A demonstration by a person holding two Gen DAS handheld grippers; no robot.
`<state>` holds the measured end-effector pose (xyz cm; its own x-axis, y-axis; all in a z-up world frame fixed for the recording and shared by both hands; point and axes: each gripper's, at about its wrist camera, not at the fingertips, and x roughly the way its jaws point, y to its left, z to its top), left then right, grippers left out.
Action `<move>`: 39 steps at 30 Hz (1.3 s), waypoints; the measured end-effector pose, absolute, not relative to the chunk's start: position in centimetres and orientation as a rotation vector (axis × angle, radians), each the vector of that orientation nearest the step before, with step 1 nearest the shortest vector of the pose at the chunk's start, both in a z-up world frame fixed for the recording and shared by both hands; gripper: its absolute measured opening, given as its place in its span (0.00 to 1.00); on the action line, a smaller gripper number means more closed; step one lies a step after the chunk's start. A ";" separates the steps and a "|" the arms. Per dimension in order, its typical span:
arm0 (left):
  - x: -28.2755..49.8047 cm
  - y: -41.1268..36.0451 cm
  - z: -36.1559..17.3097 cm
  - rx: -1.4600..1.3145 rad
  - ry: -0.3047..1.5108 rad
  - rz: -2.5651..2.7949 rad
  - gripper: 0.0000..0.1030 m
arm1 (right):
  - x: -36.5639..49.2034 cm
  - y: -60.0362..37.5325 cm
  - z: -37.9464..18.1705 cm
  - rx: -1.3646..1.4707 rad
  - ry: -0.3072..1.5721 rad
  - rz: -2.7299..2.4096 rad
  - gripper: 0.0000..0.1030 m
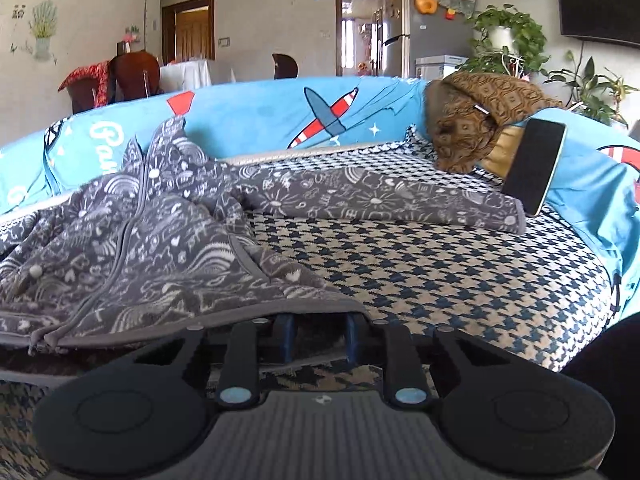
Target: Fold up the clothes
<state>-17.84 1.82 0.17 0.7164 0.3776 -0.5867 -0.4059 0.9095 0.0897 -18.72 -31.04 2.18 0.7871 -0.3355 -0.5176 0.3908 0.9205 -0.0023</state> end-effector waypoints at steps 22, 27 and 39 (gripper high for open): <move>-22.3 1.2 0.2 -0.085 0.833 0.257 1.00 | -23.6 -29.1 3.0 0.184 0.544 -0.073 0.55; -22.8 0.0 1.9 -0.082 0.759 0.187 1.00 | -23.2 -28.6 2.7 0.174 0.549 -0.049 0.55; -16.6 -5.1 1.8 -0.049 0.760 0.044 1.00 | -20.3 -27.0 2.2 0.128 0.553 -0.026 0.55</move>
<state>-16.56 -5.10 1.83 0.7241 0.0224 -0.6894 -0.0580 0.9979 -0.0285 -20.29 -27.01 2.16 0.8509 0.0102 -0.5252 0.0586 0.9917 0.1141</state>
